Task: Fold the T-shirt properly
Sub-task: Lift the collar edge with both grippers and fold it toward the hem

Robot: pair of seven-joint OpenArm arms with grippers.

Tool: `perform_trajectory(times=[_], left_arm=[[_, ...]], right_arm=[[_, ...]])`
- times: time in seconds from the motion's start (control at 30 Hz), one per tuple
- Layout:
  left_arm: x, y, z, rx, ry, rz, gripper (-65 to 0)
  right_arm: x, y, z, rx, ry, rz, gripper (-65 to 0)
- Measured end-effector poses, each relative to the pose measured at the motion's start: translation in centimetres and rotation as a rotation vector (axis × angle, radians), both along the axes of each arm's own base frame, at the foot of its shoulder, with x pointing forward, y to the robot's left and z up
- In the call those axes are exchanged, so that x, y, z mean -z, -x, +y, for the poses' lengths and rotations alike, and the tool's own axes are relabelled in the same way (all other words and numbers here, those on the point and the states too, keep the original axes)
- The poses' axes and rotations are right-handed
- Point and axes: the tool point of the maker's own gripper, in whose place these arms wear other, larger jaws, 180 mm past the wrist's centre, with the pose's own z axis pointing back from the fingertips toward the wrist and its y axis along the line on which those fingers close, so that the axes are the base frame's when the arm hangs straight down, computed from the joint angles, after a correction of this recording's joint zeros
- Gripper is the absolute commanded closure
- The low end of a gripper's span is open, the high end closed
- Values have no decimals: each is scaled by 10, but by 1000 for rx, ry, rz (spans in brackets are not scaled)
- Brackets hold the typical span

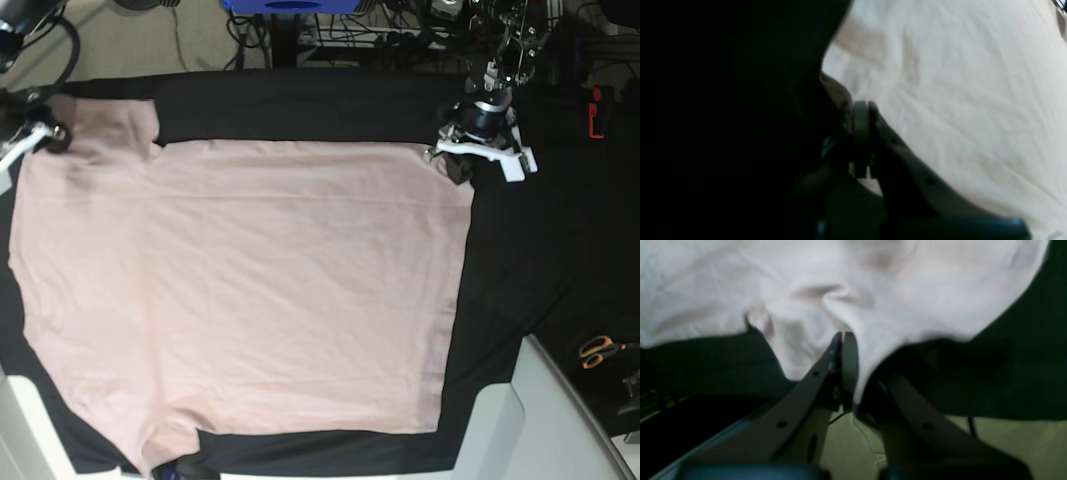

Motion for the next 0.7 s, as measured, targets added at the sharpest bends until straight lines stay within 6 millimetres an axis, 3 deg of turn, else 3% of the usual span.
perform_trajectory(times=[0.13, 0.3, 0.4, 0.53, 0.7], left_arm=[[-5, -27, -15, 78, 46, 46, 0], [-25, -64, -20, 101, 55, -8, 0], [-28, -75, -21, 113, 61, -3, 0], [-29, -96, -19, 110, 65, -2, 0], [-20, -99, -13, 93, 66, 19, 0]], right_arm=[[-15, -31, -11, -12, 19, -60, -3], [-11, -63, 2, -72, -30, -59, -3], [-12, -81, 10, -88, -51, -90, -3], [-21, -112, 8, -109, -42, -147, -5], [-15, -131, 12, -122, -66, -162, -5]])
